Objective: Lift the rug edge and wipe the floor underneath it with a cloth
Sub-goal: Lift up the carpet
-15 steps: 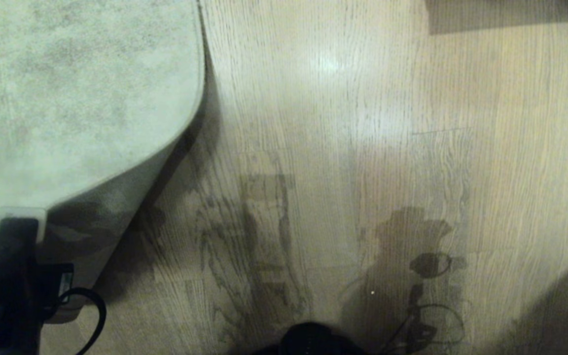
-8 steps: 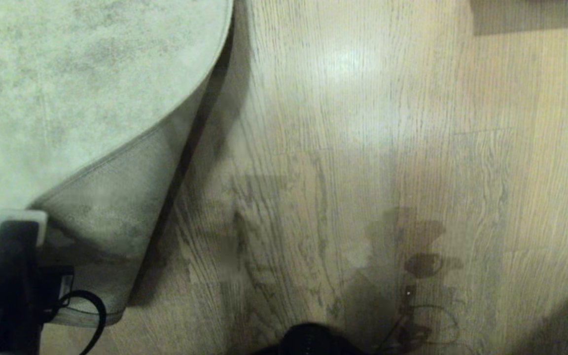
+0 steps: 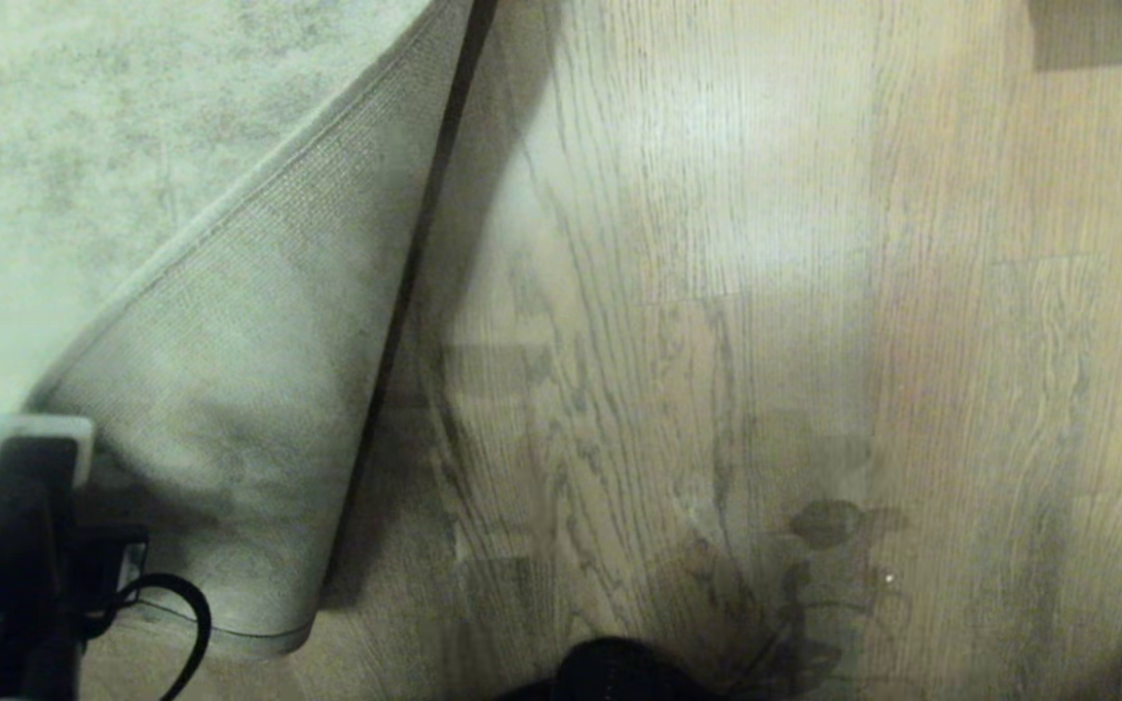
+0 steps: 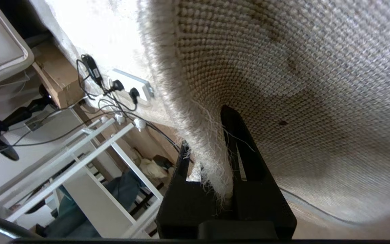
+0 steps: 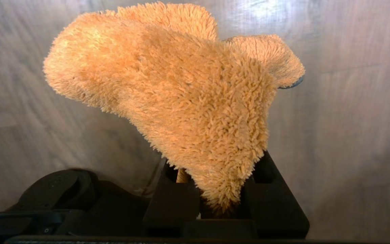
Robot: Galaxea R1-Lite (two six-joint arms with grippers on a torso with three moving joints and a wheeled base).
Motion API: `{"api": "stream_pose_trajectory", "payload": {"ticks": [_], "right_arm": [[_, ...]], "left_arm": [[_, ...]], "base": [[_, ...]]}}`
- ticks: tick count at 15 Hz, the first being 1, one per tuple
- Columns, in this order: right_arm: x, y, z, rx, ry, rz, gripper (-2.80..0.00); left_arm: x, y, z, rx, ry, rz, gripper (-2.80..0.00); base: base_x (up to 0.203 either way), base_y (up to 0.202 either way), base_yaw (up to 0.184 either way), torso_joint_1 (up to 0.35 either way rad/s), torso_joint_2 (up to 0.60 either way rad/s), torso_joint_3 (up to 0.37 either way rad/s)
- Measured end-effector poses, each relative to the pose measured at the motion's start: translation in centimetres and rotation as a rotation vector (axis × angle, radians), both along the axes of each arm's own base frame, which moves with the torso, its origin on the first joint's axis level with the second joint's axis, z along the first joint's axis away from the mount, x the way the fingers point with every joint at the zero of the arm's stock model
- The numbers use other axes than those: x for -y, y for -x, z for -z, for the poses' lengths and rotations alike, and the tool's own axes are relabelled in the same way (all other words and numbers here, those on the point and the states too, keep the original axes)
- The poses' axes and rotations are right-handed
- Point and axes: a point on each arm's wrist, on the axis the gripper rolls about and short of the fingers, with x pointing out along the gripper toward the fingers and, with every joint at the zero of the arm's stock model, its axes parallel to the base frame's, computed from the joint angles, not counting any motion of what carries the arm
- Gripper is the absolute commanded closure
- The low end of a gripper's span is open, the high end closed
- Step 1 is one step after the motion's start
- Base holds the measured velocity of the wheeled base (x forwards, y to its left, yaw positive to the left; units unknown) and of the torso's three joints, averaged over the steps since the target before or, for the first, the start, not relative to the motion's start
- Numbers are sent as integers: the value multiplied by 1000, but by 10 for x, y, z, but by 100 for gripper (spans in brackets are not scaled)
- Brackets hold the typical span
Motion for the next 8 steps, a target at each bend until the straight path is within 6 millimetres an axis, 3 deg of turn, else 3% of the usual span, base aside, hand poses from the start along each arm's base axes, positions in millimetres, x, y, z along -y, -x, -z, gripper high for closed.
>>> {"api": "stream_pose_trajectory", "payload": {"ticks": [3,8], "right_arm": [[0,0,0,0,0,-1,0],[0,0,0,0,0,-1,0]], "left_arm": [[1,0,0,-1,-1,6,0],[6,-3,0,-7,-3,36,0]], "base": [[0,163,0,6,0,1],[0,14,0,0,0,0]]}}
